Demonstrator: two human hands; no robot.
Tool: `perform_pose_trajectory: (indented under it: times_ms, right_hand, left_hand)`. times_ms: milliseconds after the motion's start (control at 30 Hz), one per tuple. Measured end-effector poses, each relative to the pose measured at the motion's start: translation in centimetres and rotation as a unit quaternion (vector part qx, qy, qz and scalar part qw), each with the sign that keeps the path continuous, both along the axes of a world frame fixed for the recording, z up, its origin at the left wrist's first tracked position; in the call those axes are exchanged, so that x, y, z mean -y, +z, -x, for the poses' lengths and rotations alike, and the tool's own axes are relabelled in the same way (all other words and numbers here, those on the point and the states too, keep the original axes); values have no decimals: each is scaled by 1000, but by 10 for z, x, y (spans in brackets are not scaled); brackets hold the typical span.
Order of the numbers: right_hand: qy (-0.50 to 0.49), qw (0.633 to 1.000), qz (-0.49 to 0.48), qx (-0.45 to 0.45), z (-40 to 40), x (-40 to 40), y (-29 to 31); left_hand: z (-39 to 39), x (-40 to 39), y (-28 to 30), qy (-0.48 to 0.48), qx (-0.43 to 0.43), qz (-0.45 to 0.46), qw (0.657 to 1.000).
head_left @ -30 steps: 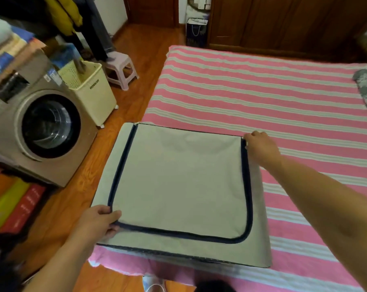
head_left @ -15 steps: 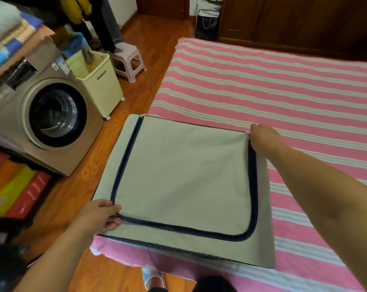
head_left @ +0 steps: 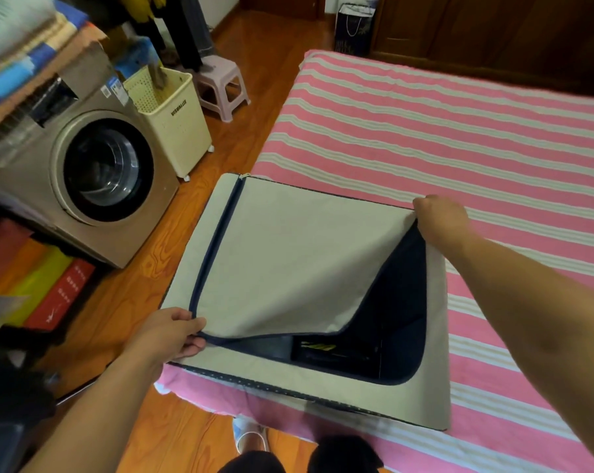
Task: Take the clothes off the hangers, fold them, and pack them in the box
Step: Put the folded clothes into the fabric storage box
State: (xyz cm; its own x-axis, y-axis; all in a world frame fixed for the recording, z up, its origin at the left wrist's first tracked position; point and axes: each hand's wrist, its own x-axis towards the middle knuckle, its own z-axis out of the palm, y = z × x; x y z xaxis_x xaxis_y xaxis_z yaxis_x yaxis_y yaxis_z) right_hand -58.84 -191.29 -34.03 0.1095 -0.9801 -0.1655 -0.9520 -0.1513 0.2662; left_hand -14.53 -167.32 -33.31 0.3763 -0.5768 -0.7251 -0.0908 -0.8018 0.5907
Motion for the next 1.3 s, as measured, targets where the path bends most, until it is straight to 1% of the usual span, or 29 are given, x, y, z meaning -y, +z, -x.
perform_pose_trajectory:
  times_ms: [100, 233, 367, 467, 500, 567, 667, 733, 800, 867, 933, 967, 1033, 1067, 1100, 1133, 1167, 1200, 1233, 1267, 1300]
  right_hand:
    - [12, 1000, 7, 14, 3, 3, -5]
    - [-8, 999, -2, 43, 1, 8, -5]
    - [-16, 998, -1, 63, 6, -12, 5]
    - [15, 997, -71, 2, 4, -52, 23]
    - [29, 994, -107, -6, 2, -72, 27]
    - [38, 984, -174, 6, -4, -125, 30]
    - [5, 966, -254, 52, -25, -217, 28]
    - [-62, 943, -298, 136, -48, -261, 25]
    - [-129, 917, -293, 237, -81, -281, 21]
    - [-155, 905, -262, 298, -122, -283, 13]
    - [-144, 899, -262, 319, -165, -279, 9]
    - [-132, 900, -273, 313, -181, -276, 10]
    - [-123, 899, -328, 264, -196, -259, 22]
    - [-128, 889, -368, 239, -198, -247, 30]
    - [-141, 879, -395, 228, -198, -230, 39]
    - [-156, 877, -395, 226, -197, -210, 45]
    - [-161, 890, -361, 226, -199, -185, 48]
    - [-143, 917, -299, 222, -205, -156, 47]
    - [-110, 943, -223, 221, -216, -125, 44]
    - [-79, 956, -158, 236, -232, -95, 40]
    - [-58, 954, -118, 270, -252, -67, 37]
  left_hand:
    - [0, 0, 0, 4, -2, -3, 1000]
    - [1, -1, 0, 13, -4, -3, 1000]
    - [-1, -1, 1, 16, -10, -6, 1000]
    - [-4, -2, 2, 14, -29, -4, 999]
    - [-4, -3, 2, 15, -37, -3, 999]
    - [-6, -4, 3, 16, -52, -1, 999]
    - [-11, -4, 1, 15, -76, 3, 997]
    - [-13, -4, 0, 1, -77, 1, 997]
    - [-16, -3, 0, -6, -79, -3, 997]
    - [-19, -2, -1, -7, -94, -1, 996]
    - [-21, -1, 2, -21, -104, -8, 994]
    - [-23, 0, 4, -29, -111, -11, 993]
    - [-25, 4, 9, -58, -107, -10, 993]
    - [-29, 6, 11, -81, -80, 5, 993]
    - [-36, 10, 11, -111, -22, 34, 993]
    - [-45, 17, 8, -155, 66, 72, 983]
    - [-56, 23, 7, -197, 141, 104, 965]
    - [-66, 27, 5, -223, 182, 114, 951]
    - [-75, 31, 2, -249, 196, 108, 942]
    - [-81, 32, -3, -268, 189, 97, 940]
    - [-85, 32, -10, -281, 177, 86, 939]
